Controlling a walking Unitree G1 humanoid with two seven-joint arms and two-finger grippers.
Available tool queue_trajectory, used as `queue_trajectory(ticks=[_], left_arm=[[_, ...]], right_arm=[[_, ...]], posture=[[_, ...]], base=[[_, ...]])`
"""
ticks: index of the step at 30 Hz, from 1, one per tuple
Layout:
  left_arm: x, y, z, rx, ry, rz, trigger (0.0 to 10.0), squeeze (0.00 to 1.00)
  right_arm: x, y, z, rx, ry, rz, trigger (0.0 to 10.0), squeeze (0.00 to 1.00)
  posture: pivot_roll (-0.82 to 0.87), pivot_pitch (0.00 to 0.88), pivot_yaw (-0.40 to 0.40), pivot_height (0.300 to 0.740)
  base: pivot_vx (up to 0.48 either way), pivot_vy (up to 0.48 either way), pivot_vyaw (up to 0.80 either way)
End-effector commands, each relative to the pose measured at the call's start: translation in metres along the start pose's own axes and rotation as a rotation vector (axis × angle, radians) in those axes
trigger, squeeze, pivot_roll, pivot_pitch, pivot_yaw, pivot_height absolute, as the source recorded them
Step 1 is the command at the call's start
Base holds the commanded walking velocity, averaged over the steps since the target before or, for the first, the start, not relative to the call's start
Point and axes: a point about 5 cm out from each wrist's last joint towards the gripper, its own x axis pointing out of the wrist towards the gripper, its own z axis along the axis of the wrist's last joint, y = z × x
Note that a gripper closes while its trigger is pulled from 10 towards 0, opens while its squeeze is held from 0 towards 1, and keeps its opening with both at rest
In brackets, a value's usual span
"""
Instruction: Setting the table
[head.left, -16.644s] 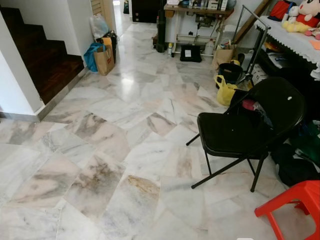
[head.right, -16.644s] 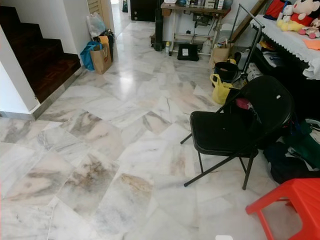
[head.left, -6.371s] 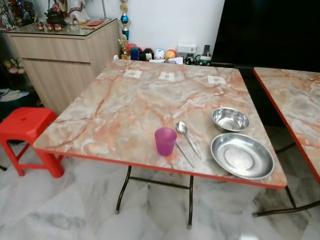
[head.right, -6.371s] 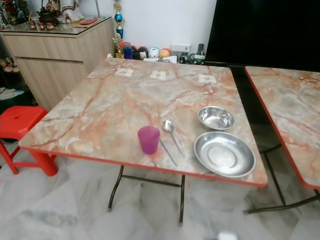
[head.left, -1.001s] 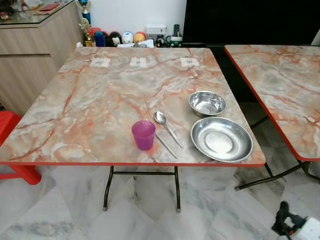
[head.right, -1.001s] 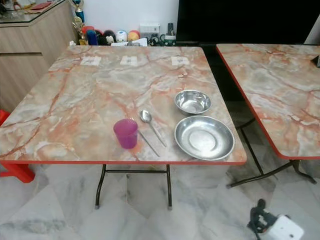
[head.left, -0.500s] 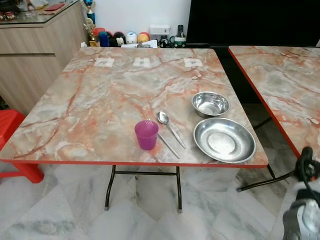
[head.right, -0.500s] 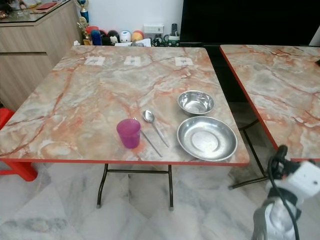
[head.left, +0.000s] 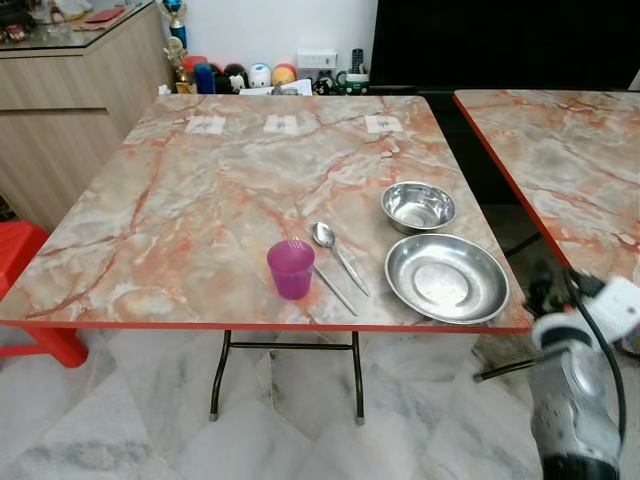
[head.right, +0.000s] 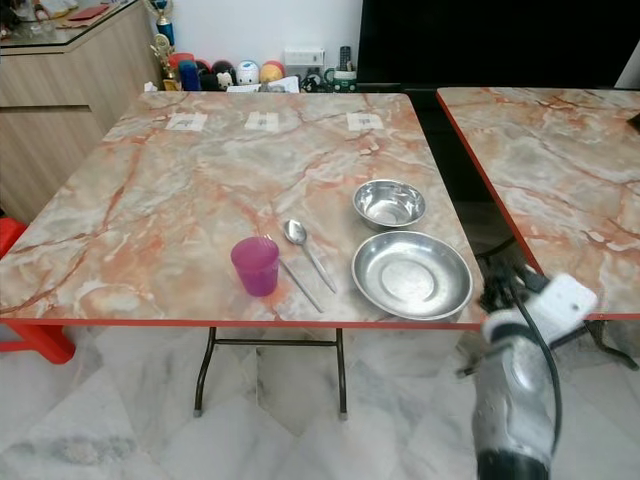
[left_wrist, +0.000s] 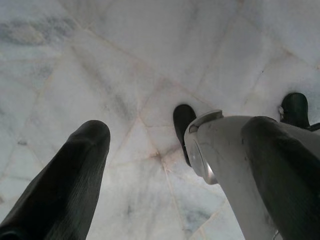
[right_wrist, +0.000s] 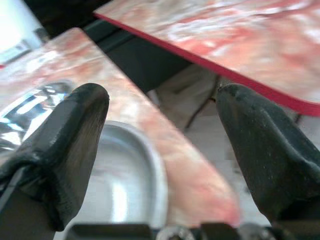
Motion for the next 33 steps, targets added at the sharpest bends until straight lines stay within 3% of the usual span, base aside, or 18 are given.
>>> queue_trajectory(ticks=[1, 9, 25, 26, 27, 30, 31, 32, 33], left_arm=[[-0.003, 0.001, -0.01, -0.005, 0.038, 0.005, 10.0, 0.0], [-0.002, -0.001, -0.009, -0.01, 0.036, 0.005, 10.0, 0.0], [-0.002, -0.002, -0.009, -0.008, 0.041, 0.005, 10.0, 0.0], [-0.002, -0.002, -0.009, -0.006, 0.043, 0.006, 10.0, 0.0], [-0.002, -0.002, -0.01, -0.005, 0.044, 0.006, 10.0, 0.0], [-0.002, -0.002, -0.01, -0.005, 0.043, 0.005, 10.0, 0.0], [-0.002, -0.002, -0.01, -0.005, 0.043, 0.005, 10.0, 0.0], [-0.002, -0.002, -0.01, -0.005, 0.043, 0.004, 10.0, 0.0], [-0.002, -0.002, -0.01, -0.005, 0.043, 0.004, 10.0, 0.0]], right_arm=[[0.003, -0.001, -0.005, -0.008, 0.045, 0.0, 10.0, 0.0], [0.012, 0.008, -0.011, 0.013, 0.092, -0.021, 10.0, 0.0], [0.01, 0.009, -0.036, 0.042, 0.202, -0.077, 10.0, 0.0], [0.012, 0.009, -0.037, 0.045, 0.208, -0.081, 3.5, 0.0], [0.012, 0.009, -0.037, 0.05, 0.209, -0.08, 0.0, 0.0], [0.015, 0.01, -0.038, 0.049, 0.212, -0.082, 0.0, 0.0], [0.015, 0.01, -0.038, 0.046, 0.214, -0.083, 6.4, 0.0], [0.015, 0.01, -0.038, 0.045, 0.214, -0.086, 10.0, 0.0], [0.015, 0.01, -0.038, 0.045, 0.216, -0.088, 10.0, 0.0]], posture=[[-0.03, 0.085, -0.004, 0.74], [-0.02, 0.087, -0.002, 0.74], [-0.01, 0.082, -0.004, 0.74], [-0.01, 0.079, -0.003, 0.74], [-0.01, 0.078, -0.003, 0.74], [-0.01, 0.076, -0.004, 0.74], [-0.01, 0.076, -0.004, 0.74], [-0.01, 0.074, -0.005, 0.74], [-0.01, 0.074, -0.005, 0.74]], base=[[0.0, 0.0, 0.0], [0.0, 0.0, 0.0], [0.0, 0.0, 0.0], [0.0, 0.0, 0.0], [0.0, 0.0, 0.0], [0.0, 0.0, 0.0], [0.0, 0.0, 0.0], [0.0, 0.0, 0.0], [0.0, 0.0, 0.0]])
